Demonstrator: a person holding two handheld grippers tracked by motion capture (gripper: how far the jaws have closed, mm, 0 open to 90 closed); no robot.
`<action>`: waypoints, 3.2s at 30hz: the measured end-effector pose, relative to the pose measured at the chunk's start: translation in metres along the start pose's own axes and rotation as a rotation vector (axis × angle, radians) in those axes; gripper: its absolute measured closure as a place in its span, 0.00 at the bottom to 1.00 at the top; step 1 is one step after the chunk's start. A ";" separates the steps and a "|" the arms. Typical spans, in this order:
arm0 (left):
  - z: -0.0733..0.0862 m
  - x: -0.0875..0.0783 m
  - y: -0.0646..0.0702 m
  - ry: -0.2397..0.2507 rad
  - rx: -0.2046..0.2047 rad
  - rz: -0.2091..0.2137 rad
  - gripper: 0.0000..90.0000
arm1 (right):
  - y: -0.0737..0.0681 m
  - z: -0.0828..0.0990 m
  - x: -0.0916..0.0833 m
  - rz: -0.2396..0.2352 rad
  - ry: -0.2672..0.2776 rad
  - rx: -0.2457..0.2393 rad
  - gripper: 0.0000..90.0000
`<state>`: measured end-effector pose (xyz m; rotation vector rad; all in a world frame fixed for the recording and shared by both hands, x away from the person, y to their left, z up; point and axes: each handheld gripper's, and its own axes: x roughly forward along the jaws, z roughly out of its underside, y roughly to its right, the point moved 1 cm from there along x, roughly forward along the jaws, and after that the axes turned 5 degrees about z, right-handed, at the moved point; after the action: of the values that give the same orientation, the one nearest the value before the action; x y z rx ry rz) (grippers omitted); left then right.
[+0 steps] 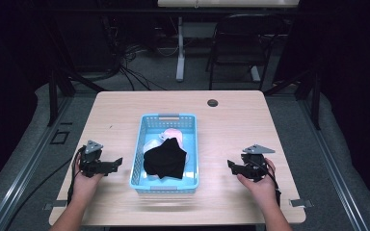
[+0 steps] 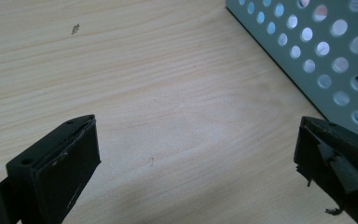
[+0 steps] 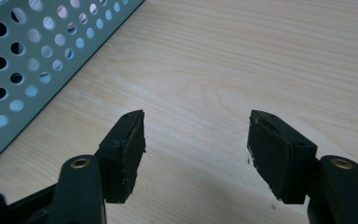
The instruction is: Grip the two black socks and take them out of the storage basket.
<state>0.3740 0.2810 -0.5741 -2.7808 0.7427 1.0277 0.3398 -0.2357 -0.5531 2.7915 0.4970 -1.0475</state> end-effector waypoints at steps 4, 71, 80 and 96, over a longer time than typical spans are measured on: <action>0.000 0.000 0.000 0.003 -0.002 0.001 0.00 | 0.000 0.000 0.000 0.011 0.000 -0.013 0.43; -0.002 0.004 0.002 -0.003 0.007 0.014 0.00 | -0.100 -0.142 0.019 -0.285 -0.159 -0.155 0.61; -0.002 0.003 0.002 -0.004 0.012 0.017 0.00 | -0.124 -0.149 0.043 -0.298 -0.202 -0.186 0.66; -0.003 0.004 0.003 -0.003 0.012 0.021 0.00 | -0.137 -0.137 0.065 -0.299 -0.302 -0.208 0.72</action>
<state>0.3766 0.2765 -0.5741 -2.7665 0.7760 1.0280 0.4232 -0.0591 -0.4925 2.3706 0.9400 -1.3570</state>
